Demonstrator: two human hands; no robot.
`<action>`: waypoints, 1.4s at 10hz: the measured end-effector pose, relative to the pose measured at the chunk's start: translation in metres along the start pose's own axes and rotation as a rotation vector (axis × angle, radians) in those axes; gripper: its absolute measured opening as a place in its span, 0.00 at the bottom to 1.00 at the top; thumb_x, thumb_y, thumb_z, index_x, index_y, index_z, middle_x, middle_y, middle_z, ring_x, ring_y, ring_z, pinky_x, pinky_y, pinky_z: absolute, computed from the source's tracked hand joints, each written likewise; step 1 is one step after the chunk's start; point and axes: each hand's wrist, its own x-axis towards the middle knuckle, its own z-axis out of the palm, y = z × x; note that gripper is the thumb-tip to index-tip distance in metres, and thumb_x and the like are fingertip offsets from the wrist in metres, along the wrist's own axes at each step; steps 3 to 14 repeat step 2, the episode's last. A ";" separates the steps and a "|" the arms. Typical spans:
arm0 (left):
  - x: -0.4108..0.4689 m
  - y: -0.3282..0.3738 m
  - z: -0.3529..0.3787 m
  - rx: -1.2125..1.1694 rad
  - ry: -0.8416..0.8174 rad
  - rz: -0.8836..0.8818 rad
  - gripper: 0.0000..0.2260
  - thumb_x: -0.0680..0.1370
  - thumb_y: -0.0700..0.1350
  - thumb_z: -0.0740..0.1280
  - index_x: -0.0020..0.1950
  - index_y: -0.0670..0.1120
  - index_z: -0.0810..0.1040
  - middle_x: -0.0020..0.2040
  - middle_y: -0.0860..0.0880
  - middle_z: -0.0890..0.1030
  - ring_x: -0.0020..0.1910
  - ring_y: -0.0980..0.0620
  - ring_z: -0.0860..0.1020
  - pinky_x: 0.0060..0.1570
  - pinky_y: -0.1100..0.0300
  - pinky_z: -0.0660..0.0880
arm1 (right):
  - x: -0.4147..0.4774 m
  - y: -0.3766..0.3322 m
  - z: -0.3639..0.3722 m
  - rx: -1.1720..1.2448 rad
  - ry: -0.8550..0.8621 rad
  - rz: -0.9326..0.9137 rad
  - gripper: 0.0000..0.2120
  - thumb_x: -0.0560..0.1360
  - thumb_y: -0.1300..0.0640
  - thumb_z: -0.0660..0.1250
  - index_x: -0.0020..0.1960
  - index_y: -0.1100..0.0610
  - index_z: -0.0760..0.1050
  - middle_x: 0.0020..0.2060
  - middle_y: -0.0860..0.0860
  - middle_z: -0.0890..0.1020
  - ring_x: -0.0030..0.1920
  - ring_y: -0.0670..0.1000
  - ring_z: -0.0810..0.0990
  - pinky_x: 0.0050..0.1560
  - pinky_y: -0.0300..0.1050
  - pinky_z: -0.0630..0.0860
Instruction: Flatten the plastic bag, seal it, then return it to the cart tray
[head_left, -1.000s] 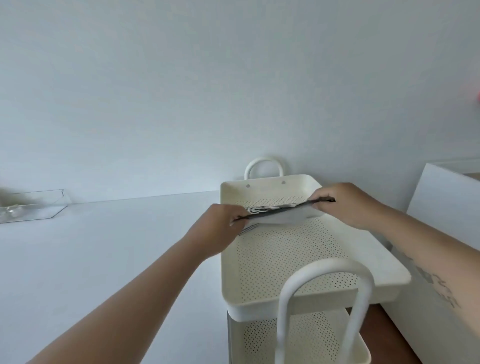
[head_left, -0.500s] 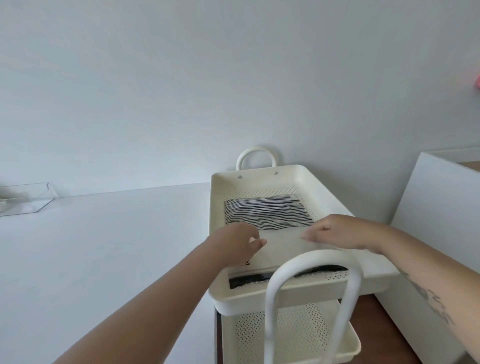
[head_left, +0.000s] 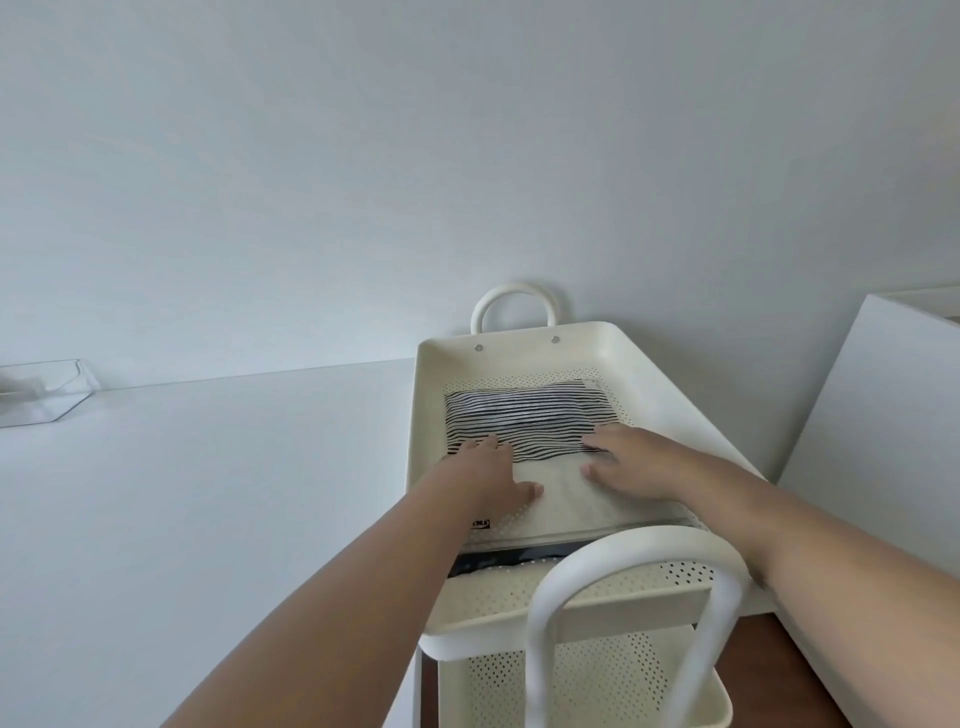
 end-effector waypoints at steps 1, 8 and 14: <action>-0.004 0.001 -0.003 0.000 -0.010 0.009 0.35 0.76 0.66 0.58 0.75 0.45 0.60 0.78 0.46 0.57 0.75 0.42 0.55 0.70 0.41 0.60 | 0.003 0.002 0.001 -0.014 -0.010 -0.018 0.20 0.79 0.49 0.60 0.67 0.57 0.70 0.66 0.55 0.72 0.68 0.56 0.69 0.67 0.50 0.65; -0.022 -0.001 -0.014 -0.033 0.064 0.074 0.28 0.78 0.63 0.57 0.70 0.45 0.66 0.73 0.45 0.67 0.70 0.44 0.64 0.66 0.45 0.65 | -0.009 -0.002 -0.005 0.076 0.065 -0.050 0.20 0.79 0.52 0.62 0.70 0.56 0.69 0.69 0.54 0.71 0.69 0.54 0.68 0.67 0.45 0.63; -0.022 -0.001 -0.014 -0.033 0.064 0.074 0.28 0.78 0.63 0.57 0.70 0.45 0.66 0.73 0.45 0.67 0.70 0.44 0.64 0.66 0.45 0.65 | -0.009 -0.002 -0.005 0.076 0.065 -0.050 0.20 0.79 0.52 0.62 0.70 0.56 0.69 0.69 0.54 0.71 0.69 0.54 0.68 0.67 0.45 0.63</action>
